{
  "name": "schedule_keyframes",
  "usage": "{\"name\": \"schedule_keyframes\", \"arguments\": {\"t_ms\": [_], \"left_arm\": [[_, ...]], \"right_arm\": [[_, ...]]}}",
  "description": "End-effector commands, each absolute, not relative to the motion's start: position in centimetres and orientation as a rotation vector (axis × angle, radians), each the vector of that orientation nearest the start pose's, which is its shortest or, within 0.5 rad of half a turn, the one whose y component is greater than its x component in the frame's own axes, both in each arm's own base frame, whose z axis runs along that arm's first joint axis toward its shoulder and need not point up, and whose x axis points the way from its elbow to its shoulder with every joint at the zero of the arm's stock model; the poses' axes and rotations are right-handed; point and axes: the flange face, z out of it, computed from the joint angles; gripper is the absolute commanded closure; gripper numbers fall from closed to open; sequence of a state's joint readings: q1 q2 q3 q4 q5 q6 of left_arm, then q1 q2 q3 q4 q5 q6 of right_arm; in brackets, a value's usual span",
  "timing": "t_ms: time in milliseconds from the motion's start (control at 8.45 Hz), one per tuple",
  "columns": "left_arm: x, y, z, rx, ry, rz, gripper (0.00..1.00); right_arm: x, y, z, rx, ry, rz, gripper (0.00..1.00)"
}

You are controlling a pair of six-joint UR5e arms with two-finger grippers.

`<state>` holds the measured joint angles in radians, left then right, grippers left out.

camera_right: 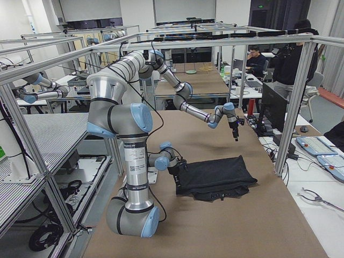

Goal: Fold clothes

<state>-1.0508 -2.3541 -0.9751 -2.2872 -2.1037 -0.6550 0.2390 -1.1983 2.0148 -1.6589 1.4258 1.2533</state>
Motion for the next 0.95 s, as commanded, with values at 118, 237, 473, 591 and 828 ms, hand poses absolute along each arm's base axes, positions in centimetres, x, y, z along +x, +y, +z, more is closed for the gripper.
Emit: {"name": "schedule_keyframes", "arguments": {"t_ms": [118,237,473,591,828], "left_arm": [[33.5,-74.6,36.6,0.456,0.901,0.120,0.00],[33.5,-74.6,36.6,0.456,0.901,0.121,0.00],[33.6,-74.6,36.6,0.455,0.901,0.122,0.00],[33.6,-74.6,36.6,0.455,0.901,0.122,0.00],[33.6,-74.6,36.6,0.456,0.900,0.121,0.00]], "right_arm": [[-51.9,-36.7,23.9,0.394,-0.652,0.074,0.07],[-52.9,-38.4,24.8,0.402,-0.609,0.038,0.07],[-54.1,-39.2,26.9,0.406,-0.543,-0.047,0.07],[-54.3,-39.0,27.1,0.391,-0.546,-0.058,0.08],[-55.1,-38.0,27.6,0.318,-0.569,-0.090,0.08]]}}
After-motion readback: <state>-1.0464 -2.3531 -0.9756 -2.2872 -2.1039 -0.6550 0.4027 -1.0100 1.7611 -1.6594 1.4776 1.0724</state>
